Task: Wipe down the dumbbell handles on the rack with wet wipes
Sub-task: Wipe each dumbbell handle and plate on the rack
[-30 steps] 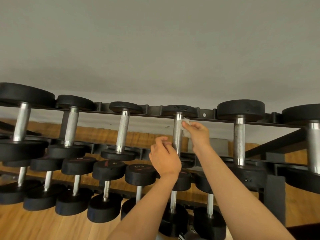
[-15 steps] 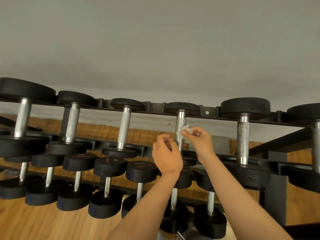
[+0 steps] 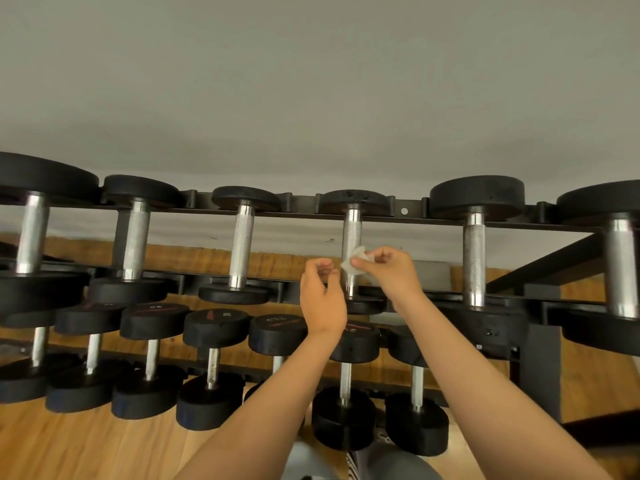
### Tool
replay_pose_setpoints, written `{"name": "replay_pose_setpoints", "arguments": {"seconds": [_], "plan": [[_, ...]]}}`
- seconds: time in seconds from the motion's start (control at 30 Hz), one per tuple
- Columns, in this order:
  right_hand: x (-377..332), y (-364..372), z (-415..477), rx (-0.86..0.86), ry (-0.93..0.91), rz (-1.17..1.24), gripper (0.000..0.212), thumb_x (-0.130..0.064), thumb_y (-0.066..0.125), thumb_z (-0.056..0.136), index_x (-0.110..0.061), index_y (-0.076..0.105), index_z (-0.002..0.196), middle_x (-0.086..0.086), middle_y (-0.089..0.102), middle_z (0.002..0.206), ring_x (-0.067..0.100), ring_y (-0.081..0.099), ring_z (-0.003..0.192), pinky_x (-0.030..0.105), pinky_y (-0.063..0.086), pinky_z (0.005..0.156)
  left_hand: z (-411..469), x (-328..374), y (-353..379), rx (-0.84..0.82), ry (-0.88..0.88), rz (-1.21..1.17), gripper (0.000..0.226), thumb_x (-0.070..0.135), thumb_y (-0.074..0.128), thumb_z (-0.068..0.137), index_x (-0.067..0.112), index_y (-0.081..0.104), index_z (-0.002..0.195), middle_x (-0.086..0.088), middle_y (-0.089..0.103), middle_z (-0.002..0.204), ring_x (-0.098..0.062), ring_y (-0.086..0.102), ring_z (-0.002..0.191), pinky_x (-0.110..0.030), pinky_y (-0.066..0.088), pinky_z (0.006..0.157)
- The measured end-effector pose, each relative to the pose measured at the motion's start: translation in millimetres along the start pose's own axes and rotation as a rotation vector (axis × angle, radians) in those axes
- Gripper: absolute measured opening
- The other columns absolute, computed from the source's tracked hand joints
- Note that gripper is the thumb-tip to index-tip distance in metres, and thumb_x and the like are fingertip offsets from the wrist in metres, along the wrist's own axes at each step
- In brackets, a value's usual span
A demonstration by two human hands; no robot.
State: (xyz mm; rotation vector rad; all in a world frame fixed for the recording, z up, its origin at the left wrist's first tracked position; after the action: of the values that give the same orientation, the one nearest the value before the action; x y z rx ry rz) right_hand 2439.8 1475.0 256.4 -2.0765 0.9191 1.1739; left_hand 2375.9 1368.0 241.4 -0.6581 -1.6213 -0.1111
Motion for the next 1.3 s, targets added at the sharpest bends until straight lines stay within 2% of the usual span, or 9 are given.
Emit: {"name": "replay_pose_setpoints", "arguments": {"seconds": [0.1,0.17,0.27,0.4,0.53,0.7,0.97,1.2,1.3], "plan": [[-8.5,1.4,5.8,-0.004,0.006,0.03,0.025,-0.018,0.078,0.08,0.0,0.064,0.093,0.005,0.068,0.096,0.014,0.061,0.086,0.022,0.047,0.074,0.4,-2.9,-5.2,-0.059,0.055,0.027,0.015,0.011,0.051,0.098,0.02,0.055,0.109,0.004,0.061,0.108,-0.008,0.058,0.103,-0.017,0.043,0.088],[0.1,0.6,-3.9,-0.026,-0.012,-0.037,0.016,-0.015,0.076,0.082,-0.006,0.063,0.081,0.008,0.069,0.093,0.012,0.063,0.084,0.02,0.045,0.071,2.8,-5.4,-8.0,-0.069,0.104,0.054,0.015,0.01,0.05,0.099,0.021,0.054,0.11,0.007,0.061,0.105,-0.005,0.058,0.101,-0.016,0.043,0.088],[14.9,1.4,-14.0,-0.056,-0.03,-0.149,0.023,-0.014,0.079,0.079,-0.012,0.058,0.07,0.014,0.069,0.088,0.016,0.064,0.082,0.025,0.047,0.073,5.5,-8.1,-9.3,-0.031,0.153,0.096,0.016,0.009,0.045,0.099,0.018,0.054,0.11,0.005,0.06,0.105,-0.008,0.057,0.101,-0.021,0.044,0.089],[7.9,1.9,-4.0,-0.078,0.006,-0.185,0.028,-0.023,0.083,0.074,-0.013,0.057,0.074,0.007,0.065,0.086,0.012,0.06,0.08,0.022,0.046,0.069,-1.3,-6.8,-2.0,0.012,0.206,0.206,0.016,0.015,0.044,0.099,0.019,0.054,0.11,0.004,0.061,0.106,-0.013,0.057,0.099,-0.028,0.047,0.084],[15.0,-8.1,-13.1,-0.133,0.003,-0.179,0.025,-0.014,0.08,0.077,-0.013,0.057,0.067,0.011,0.065,0.08,0.018,0.063,0.082,0.028,0.05,0.076,-3.2,-4.5,0.7,0.043,0.155,0.149,0.016,0.012,0.045,0.099,0.023,0.052,0.109,0.005,0.061,0.104,-0.009,0.058,0.096,-0.024,0.045,0.082],[9.5,-2.0,-7.9,-0.178,-0.031,-0.335,0.032,-0.021,0.084,0.072,-0.015,0.053,0.071,0.005,0.059,0.078,0.014,0.056,0.075,0.022,0.043,0.064,-4.2,-2.1,0.1,0.06,0.134,0.111,0.016,0.01,0.044,0.099,0.022,0.051,0.107,0.009,0.059,0.099,0.002,0.055,0.092,-0.016,0.042,0.078],[13.7,-10.0,-8.1,-0.167,-0.049,-0.326,0.024,-0.013,0.082,0.074,-0.012,0.058,0.073,0.011,0.068,0.091,0.021,0.064,0.087,0.025,0.051,0.074,-2.7,-2.9,-1.0,0.028,0.143,0.124,0.016,0.011,0.043,0.1,0.024,0.049,0.108,0.001,0.062,0.101,-0.009,0.058,0.093,-0.017,0.043,0.079],[9.0,-9.9,-18.4,-0.087,-0.079,-0.29,0.022,-0.014,0.081,0.075,-0.007,0.062,0.082,0.007,0.068,0.092,0.018,0.064,0.088,0.028,0.051,0.078,1.4,3.6,-8.7,-0.146,0.017,0.15,0.011,0.015,0.044,0.102,0.017,0.054,0.106,0.0,0.061,0.101,-0.015,0.057,0.097,-0.028,0.046,0.088],[3.4,-11.5,-32.2,-0.133,-0.109,-0.145,0.019,-0.012,0.078,0.079,-0.008,0.062,0.086,0.003,0.07,0.093,0.015,0.066,0.088,0.022,0.053,0.074,1.6,16.1,-22.7,-0.284,-0.092,-0.044,0.018,0.015,0.047,0.102,0.017,0.052,0.119,0.007,0.061,0.102,-0.007,0.058,0.099,-0.019,0.044,0.09]]}}
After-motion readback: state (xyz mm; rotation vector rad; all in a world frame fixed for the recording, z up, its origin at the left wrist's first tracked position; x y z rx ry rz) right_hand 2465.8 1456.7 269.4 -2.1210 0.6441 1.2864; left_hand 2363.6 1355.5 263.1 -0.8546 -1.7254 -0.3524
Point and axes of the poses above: each hand's wrist, its own z-axis towards the middle knuckle, its own y-axis out of the palm, x = y × z, the point moved 1 cm from there along z, towards the middle knuckle
